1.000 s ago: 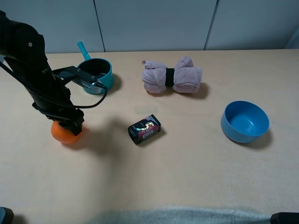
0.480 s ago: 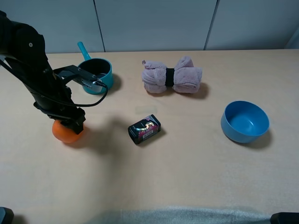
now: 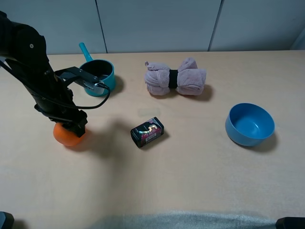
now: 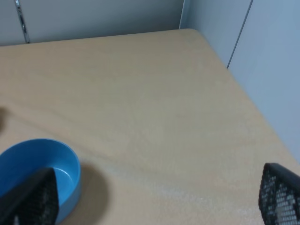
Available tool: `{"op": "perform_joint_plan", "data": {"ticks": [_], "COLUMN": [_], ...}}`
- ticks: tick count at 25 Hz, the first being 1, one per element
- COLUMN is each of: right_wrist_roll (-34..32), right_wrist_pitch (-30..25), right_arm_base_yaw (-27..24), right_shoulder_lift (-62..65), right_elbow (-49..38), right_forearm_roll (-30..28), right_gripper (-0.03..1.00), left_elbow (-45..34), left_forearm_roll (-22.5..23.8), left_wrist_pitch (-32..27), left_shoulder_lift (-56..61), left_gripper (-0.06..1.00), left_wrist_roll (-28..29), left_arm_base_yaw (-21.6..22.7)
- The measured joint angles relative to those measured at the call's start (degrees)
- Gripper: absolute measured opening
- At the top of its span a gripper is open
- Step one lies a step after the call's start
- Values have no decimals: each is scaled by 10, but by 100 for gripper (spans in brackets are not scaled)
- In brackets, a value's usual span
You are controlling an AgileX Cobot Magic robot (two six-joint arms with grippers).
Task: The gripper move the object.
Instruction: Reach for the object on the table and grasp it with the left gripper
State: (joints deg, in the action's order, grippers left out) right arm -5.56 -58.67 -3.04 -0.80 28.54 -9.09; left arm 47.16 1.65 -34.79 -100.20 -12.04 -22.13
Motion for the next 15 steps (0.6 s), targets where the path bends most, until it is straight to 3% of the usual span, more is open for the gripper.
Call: {"op": "perform_joint_plan", "data": {"ticks": [15], "right_wrist_roll": [0], "right_wrist_pitch": [0], "right_arm_base_yaw": [0], "right_shoulder_lift": [0], "right_elbow": [0], "right_forearm_roll": [0], "right_gripper": [65], "left_elbow": [0], "left_forearm_roll": [0], "left_wrist_pitch": [-3], "left_shoulder_lift": [0], "left_gripper": [80], "left_wrist_roll": [0], "left_arm_base_yaw": [0]}}
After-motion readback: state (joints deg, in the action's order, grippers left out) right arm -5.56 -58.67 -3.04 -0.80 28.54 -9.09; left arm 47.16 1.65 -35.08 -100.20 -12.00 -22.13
